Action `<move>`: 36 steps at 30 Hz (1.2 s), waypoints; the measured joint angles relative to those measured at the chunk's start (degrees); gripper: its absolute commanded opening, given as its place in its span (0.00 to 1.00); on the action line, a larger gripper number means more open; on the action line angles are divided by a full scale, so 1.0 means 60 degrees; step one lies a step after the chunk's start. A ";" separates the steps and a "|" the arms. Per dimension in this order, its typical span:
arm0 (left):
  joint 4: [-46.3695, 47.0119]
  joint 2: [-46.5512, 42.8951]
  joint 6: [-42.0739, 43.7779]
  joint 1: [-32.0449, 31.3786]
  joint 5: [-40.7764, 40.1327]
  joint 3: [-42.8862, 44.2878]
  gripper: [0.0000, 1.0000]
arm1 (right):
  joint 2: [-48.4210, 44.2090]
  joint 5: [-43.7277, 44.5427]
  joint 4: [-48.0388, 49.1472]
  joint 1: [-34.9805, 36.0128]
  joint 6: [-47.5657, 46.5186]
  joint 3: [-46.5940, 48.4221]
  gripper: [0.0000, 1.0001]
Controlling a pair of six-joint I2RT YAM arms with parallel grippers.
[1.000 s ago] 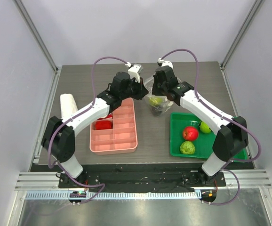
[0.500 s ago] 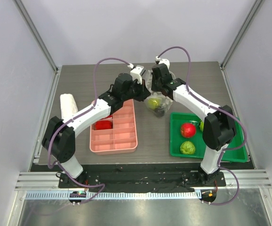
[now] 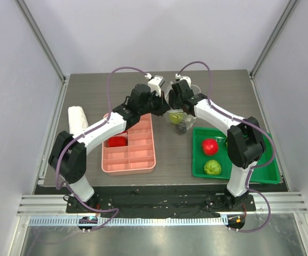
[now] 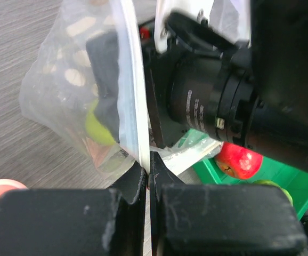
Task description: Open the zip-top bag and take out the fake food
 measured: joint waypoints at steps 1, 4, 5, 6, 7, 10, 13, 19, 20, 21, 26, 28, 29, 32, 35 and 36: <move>0.0000 0.0033 -0.0004 0.0000 0.0000 0.0000 0.00 | 0.0007 -0.0011 -0.0004 0.0000 0.0000 -0.0109 0.70; -0.0022 0.0113 -0.0004 -0.0007 0.0000 -0.0007 0.00 | 0.0171 -0.0080 -0.0142 -0.0004 0.0011 -0.0350 0.70; -0.0033 0.0127 -0.0007 -0.0007 -0.0004 -0.0018 0.00 | 0.0248 -0.0106 -0.0153 -0.0004 0.0015 -0.0404 0.70; -0.0047 0.0138 -0.0007 -0.0007 -0.0004 -0.0022 0.00 | 0.0350 -0.0135 -0.0160 0.0000 0.0029 -0.0470 0.69; -0.0047 0.0175 -0.0007 -0.0007 0.0000 -0.0033 0.00 | 0.0437 -0.0178 -0.0146 0.0000 0.0044 -0.0561 0.68; -0.0047 0.0273 -0.0011 -0.0007 0.0004 -0.0033 0.00 | 0.0663 -0.0186 -0.0113 0.0000 0.0058 -0.0834 0.65; -0.0058 0.0364 -0.0011 -0.0007 0.0004 -0.0033 0.00 | 0.0914 -0.0036 0.0033 0.0000 0.0004 -0.0954 0.63; -0.0066 0.0397 -0.0007 -0.0015 -0.0004 -0.0036 0.00 | 0.1024 0.0095 0.0659 0.0000 -0.0229 -0.1060 0.72; -0.0066 0.0397 -0.0007 -0.0015 -0.0004 -0.0040 0.00 | 0.1016 0.0087 0.0790 0.0000 -0.0262 -0.1089 0.72; -0.0062 0.0397 -0.0007 -0.0015 -0.0007 -0.0051 0.00 | 0.0976 0.0058 0.0907 0.0007 -0.0299 -0.1126 0.72; -0.0062 0.0397 -0.0007 -0.0015 -0.0011 -0.0073 0.00 | 0.0634 -0.0102 0.1337 0.0018 -0.0404 -0.1461 0.73; -0.0058 0.0401 -0.0011 -0.0015 -0.0011 -0.0073 0.00 | 0.0572 -0.0109 0.1501 0.0018 -0.0466 -0.1461 0.73; -0.0055 0.0401 -0.0007 -0.0015 -0.0015 -0.0073 0.00 | 0.0550 -0.0113 0.1574 0.0018 -0.0499 -0.1468 0.75; -0.0058 0.0401 -0.0007 -0.0015 -0.0018 -0.0073 0.00 | 0.0386 -0.0153 0.1942 0.0018 -0.0590 -0.1632 0.80; -0.0058 0.0401 -0.0007 -0.0015 -0.0025 -0.0073 0.00 | 0.0288 -0.0189 0.2215 0.0018 -0.0732 -0.1665 0.82; -0.0058 0.0401 -0.0007 -0.0015 -0.0025 -0.0073 0.00 | 0.0284 -0.0189 0.2306 0.0018 -0.0772 -0.1654 0.84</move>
